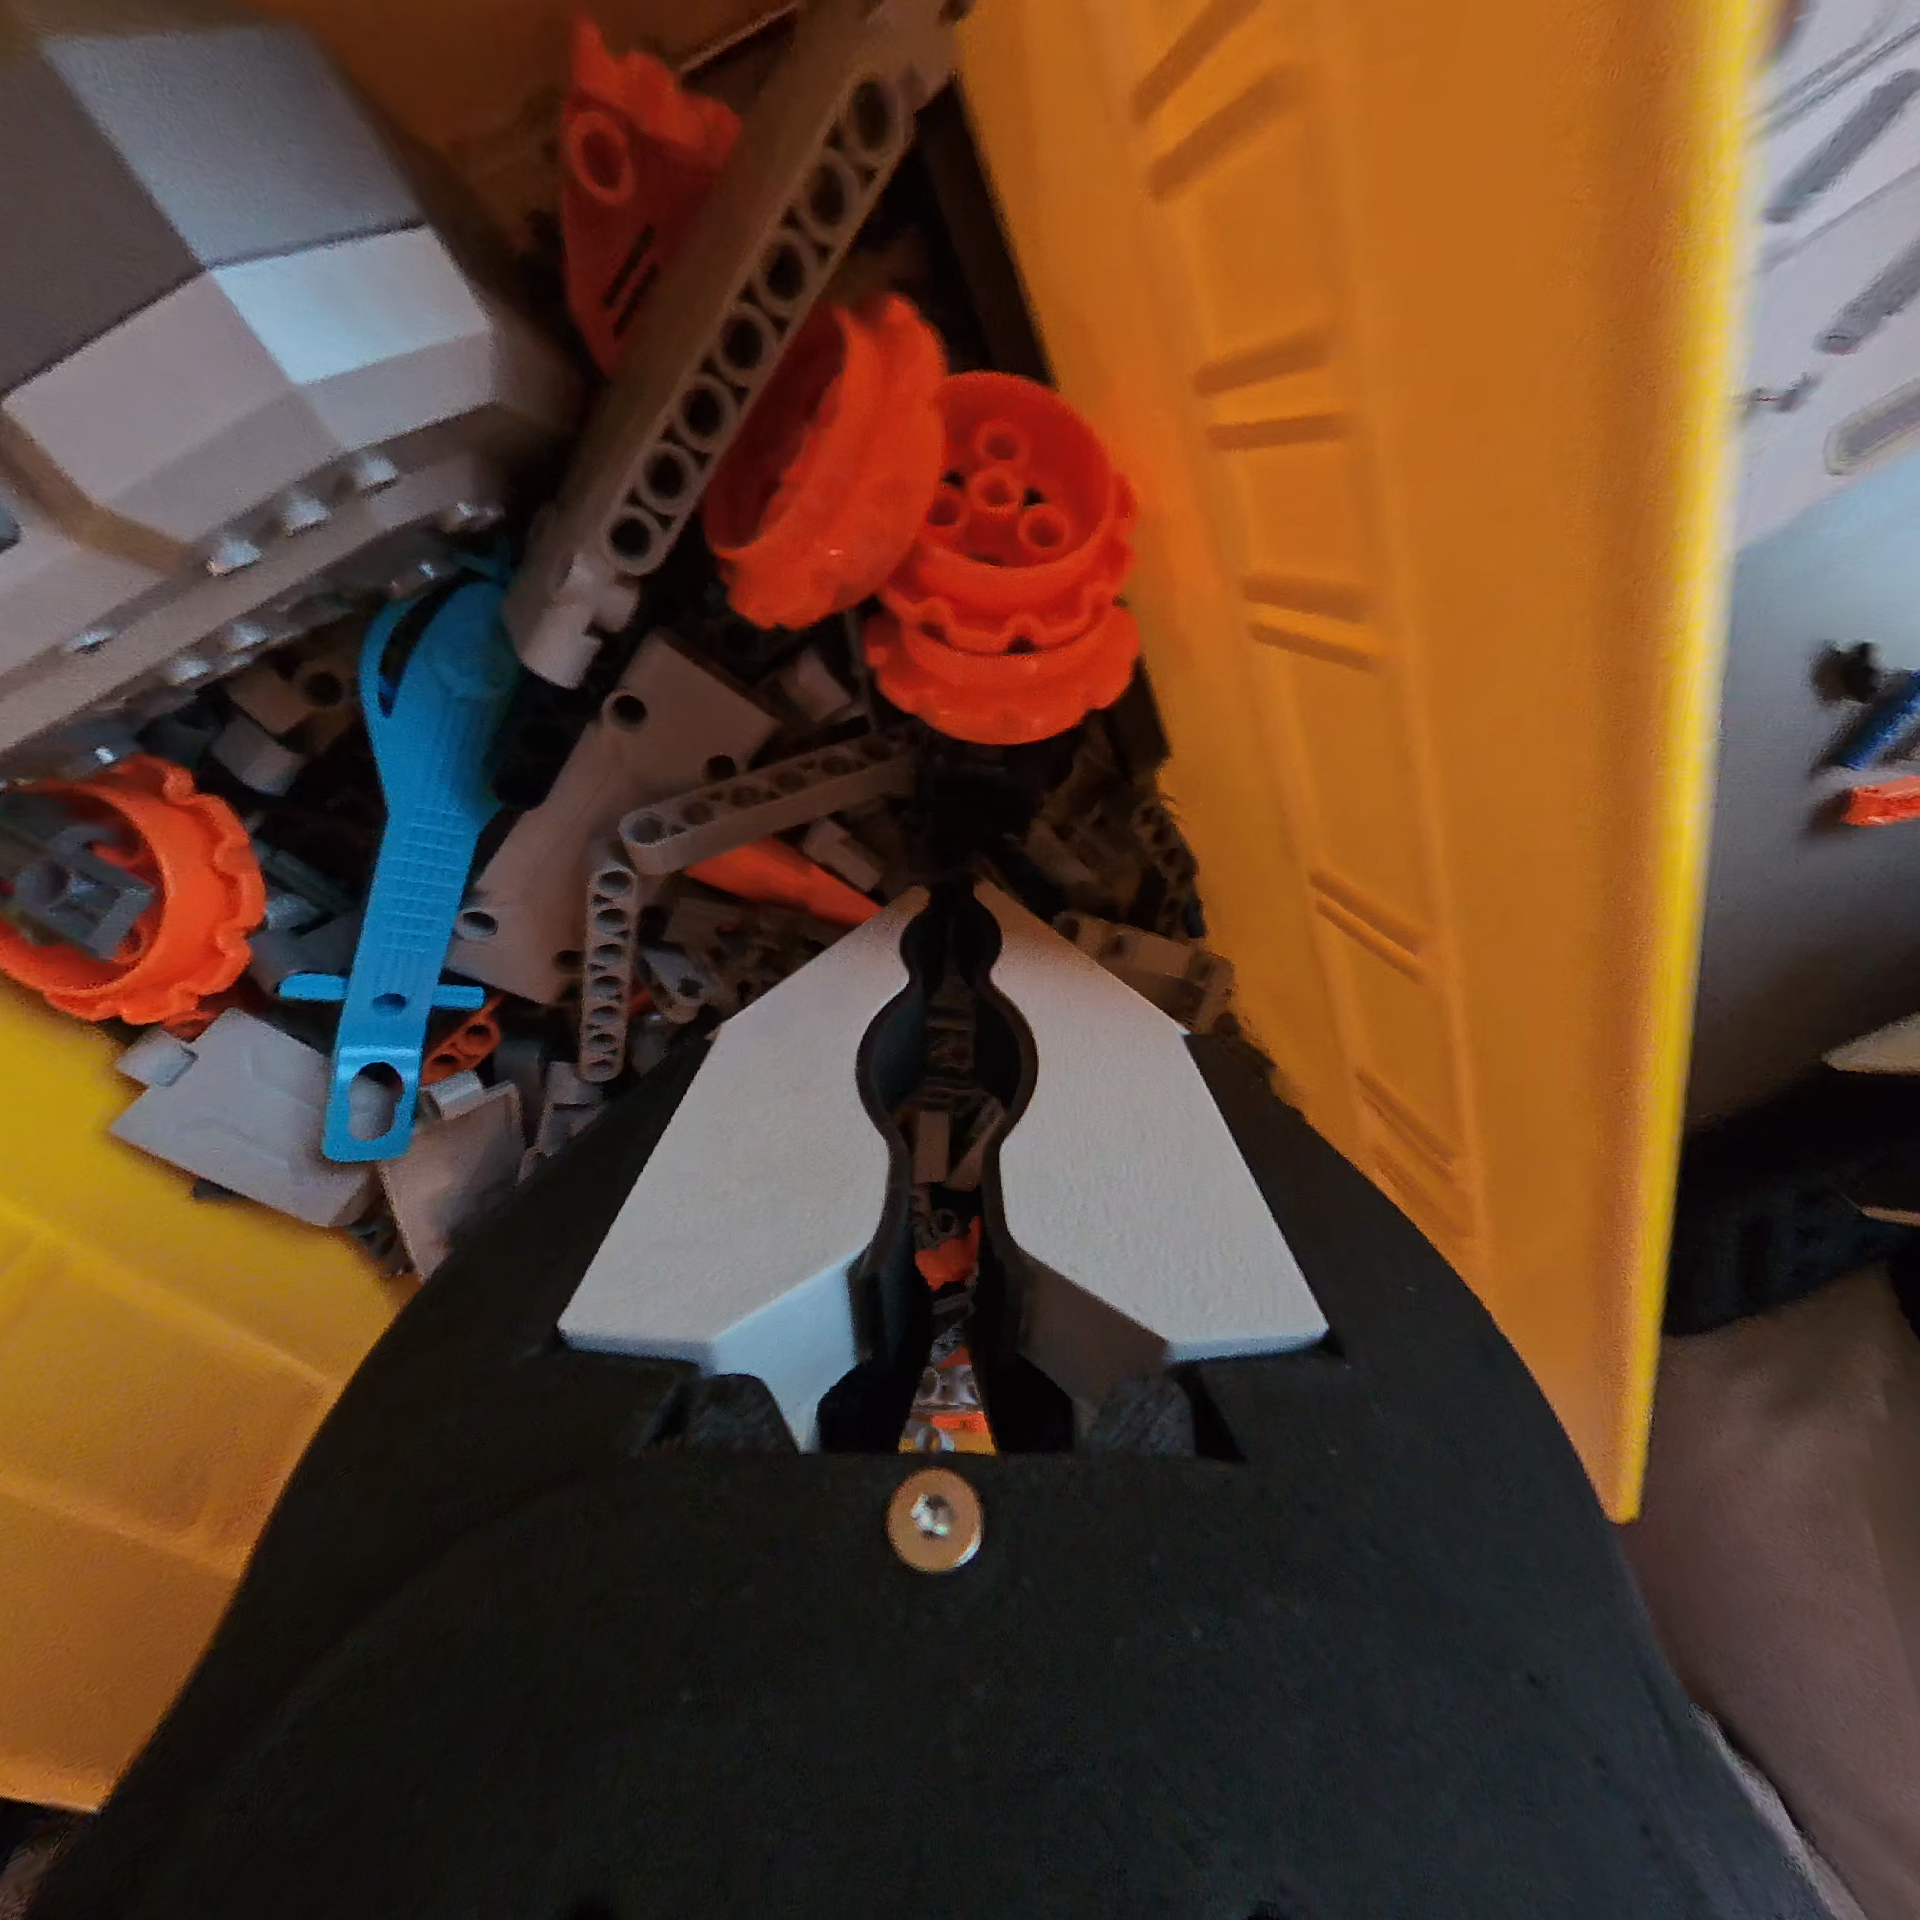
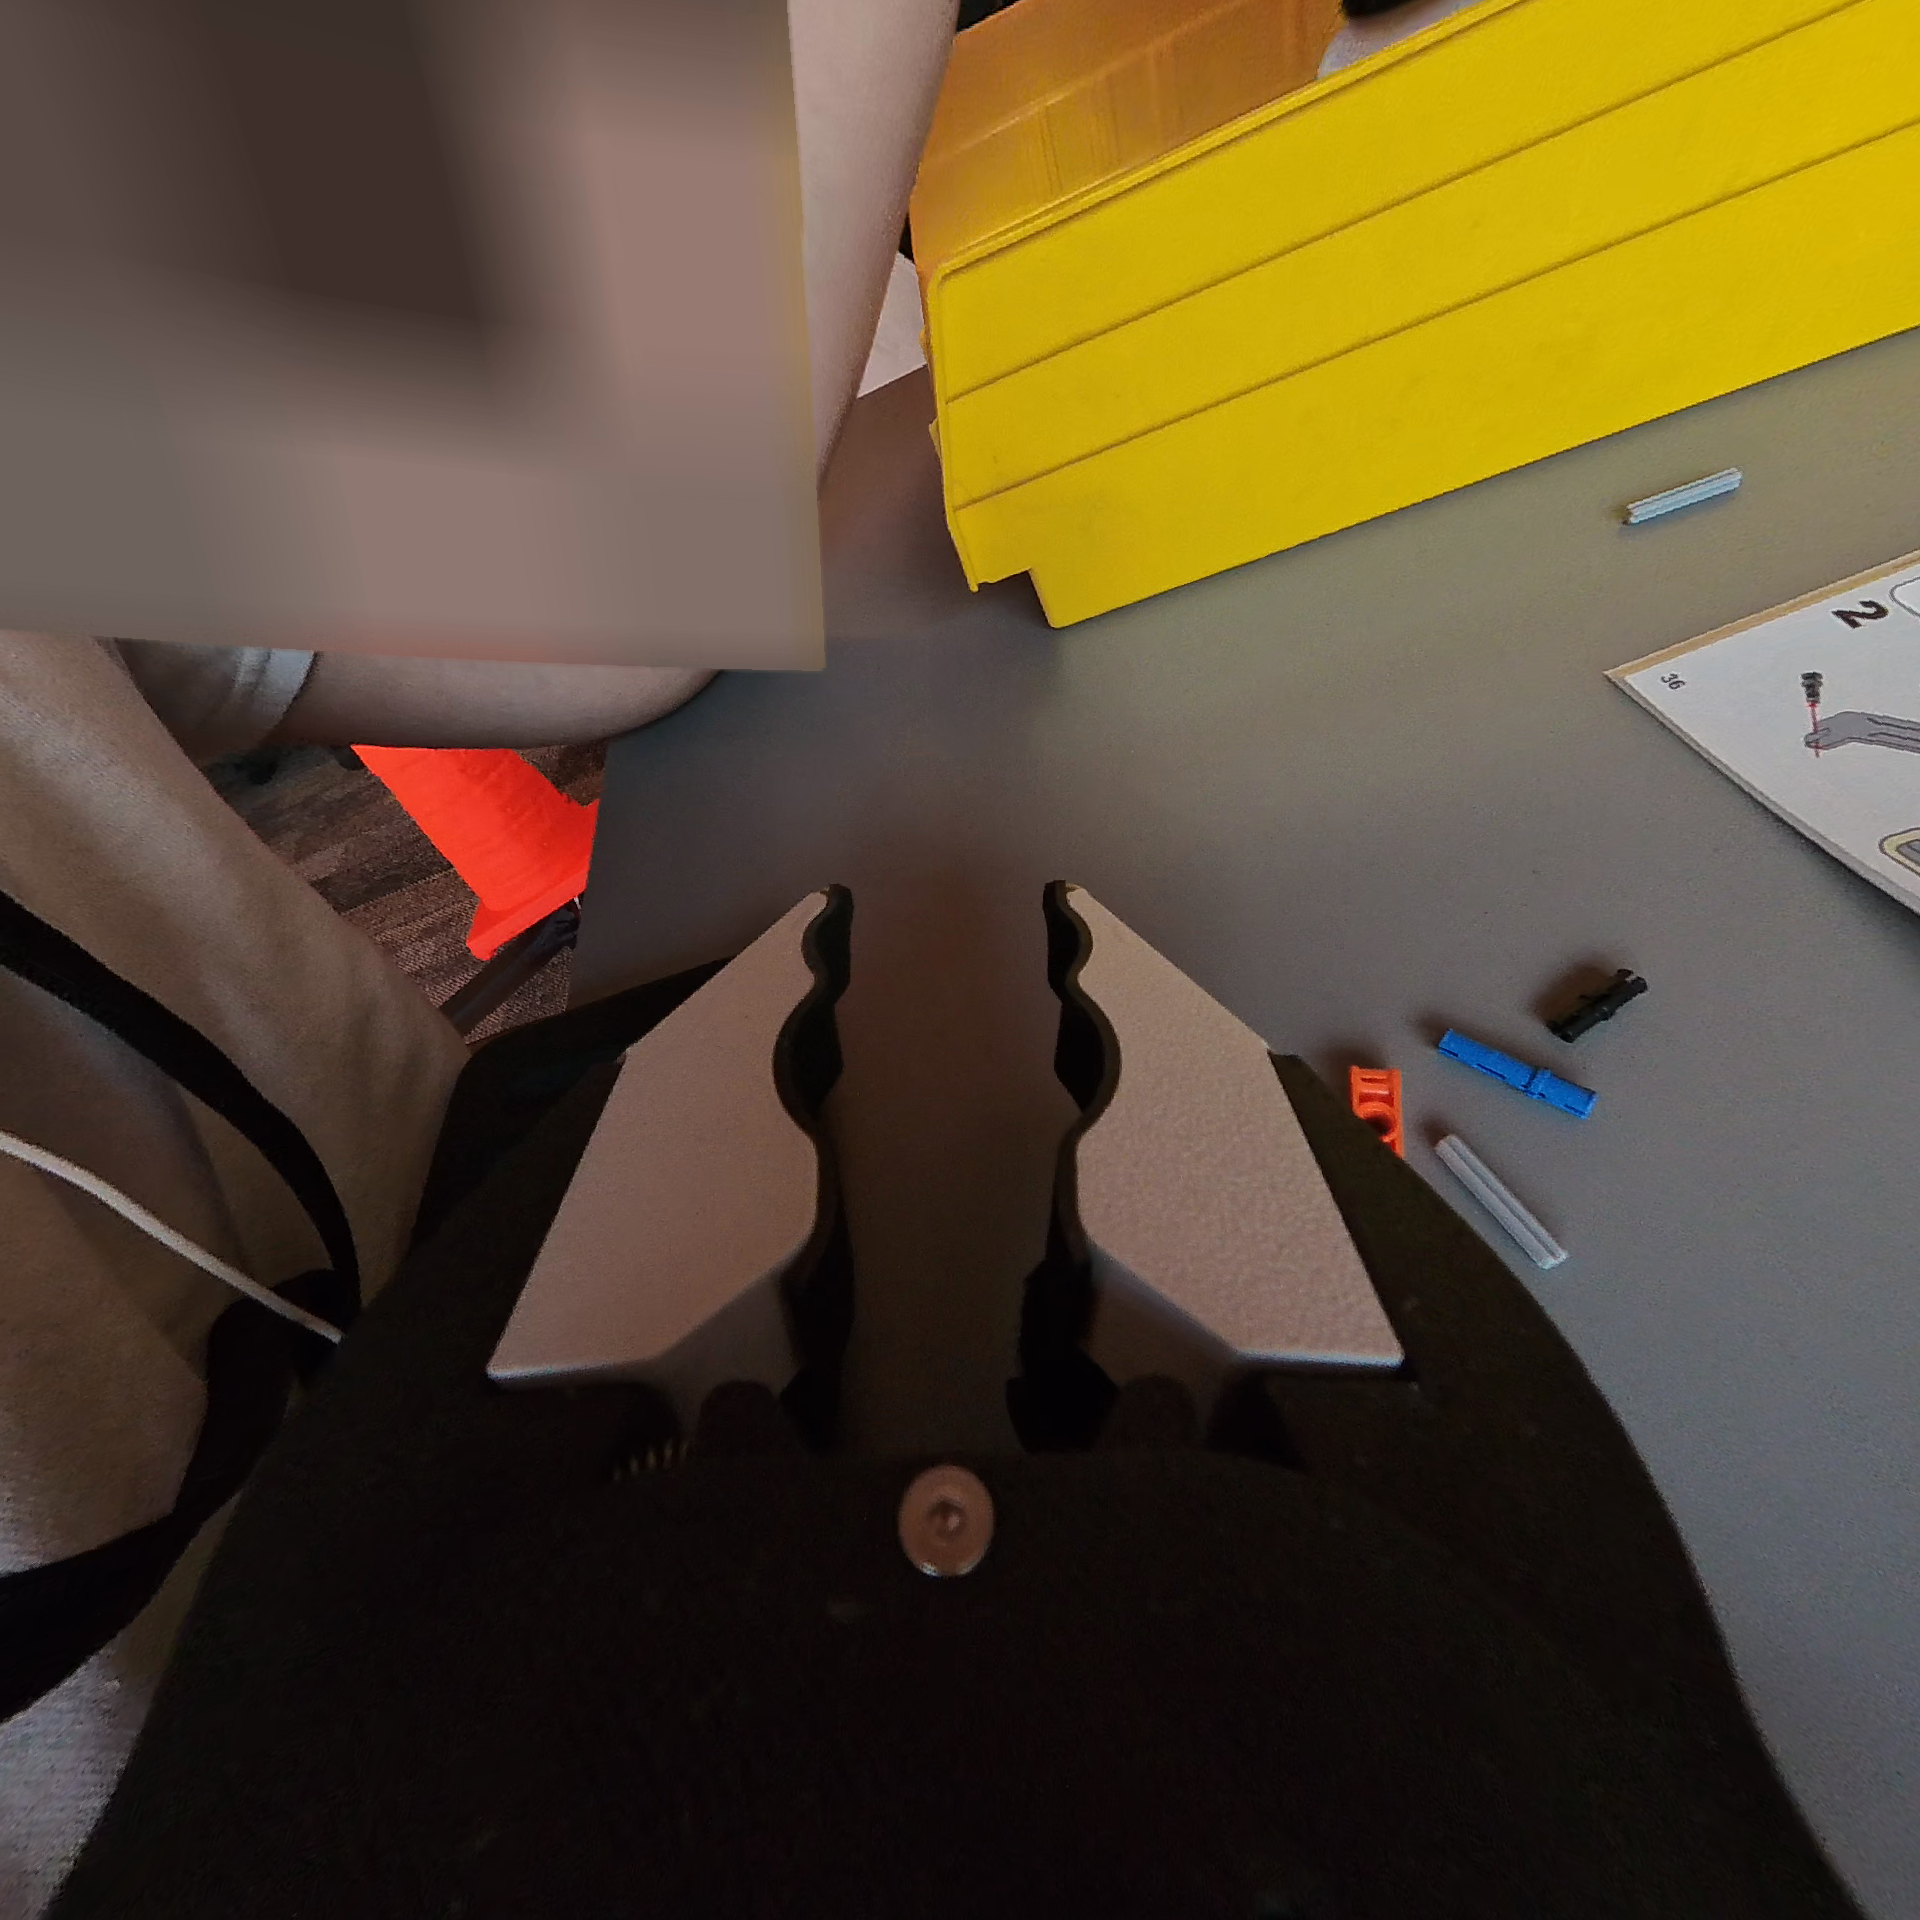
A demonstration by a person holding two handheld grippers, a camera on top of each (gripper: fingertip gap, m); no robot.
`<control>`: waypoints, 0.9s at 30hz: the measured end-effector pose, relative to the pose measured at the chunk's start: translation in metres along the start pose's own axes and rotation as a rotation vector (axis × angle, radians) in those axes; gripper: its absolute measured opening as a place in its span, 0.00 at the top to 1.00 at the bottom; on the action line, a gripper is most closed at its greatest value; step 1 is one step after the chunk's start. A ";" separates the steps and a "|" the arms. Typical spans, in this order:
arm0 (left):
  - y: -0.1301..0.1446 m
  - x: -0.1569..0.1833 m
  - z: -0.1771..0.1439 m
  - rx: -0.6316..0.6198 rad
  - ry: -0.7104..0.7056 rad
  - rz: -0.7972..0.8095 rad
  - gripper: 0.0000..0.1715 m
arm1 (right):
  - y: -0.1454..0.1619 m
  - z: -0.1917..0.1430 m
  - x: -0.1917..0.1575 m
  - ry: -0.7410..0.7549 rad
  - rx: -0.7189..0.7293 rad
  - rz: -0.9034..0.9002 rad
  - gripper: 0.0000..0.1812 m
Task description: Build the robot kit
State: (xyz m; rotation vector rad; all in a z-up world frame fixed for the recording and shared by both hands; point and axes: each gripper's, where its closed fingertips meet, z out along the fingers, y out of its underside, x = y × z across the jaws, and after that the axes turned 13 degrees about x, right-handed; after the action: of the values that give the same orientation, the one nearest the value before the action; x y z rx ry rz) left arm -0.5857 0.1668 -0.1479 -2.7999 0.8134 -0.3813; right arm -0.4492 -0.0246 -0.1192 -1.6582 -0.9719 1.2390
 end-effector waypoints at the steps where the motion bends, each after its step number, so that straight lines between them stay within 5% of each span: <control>1: 0.001 -0.005 0.002 -0.012 -0.019 -0.009 1.00 | 0.000 0.000 0.000 0.000 0.000 0.002 0.79; 27: 0.000 -0.029 0.004 -0.002 -0.099 -0.066 1.00 | -0.001 0.000 -0.002 -0.016 0.009 0.025 0.79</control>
State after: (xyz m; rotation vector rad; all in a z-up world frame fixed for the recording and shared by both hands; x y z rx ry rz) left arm -0.6079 0.1831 -0.1570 -2.8275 0.7028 -0.2500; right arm -0.4497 -0.0261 -0.1176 -1.6608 -0.9567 1.2728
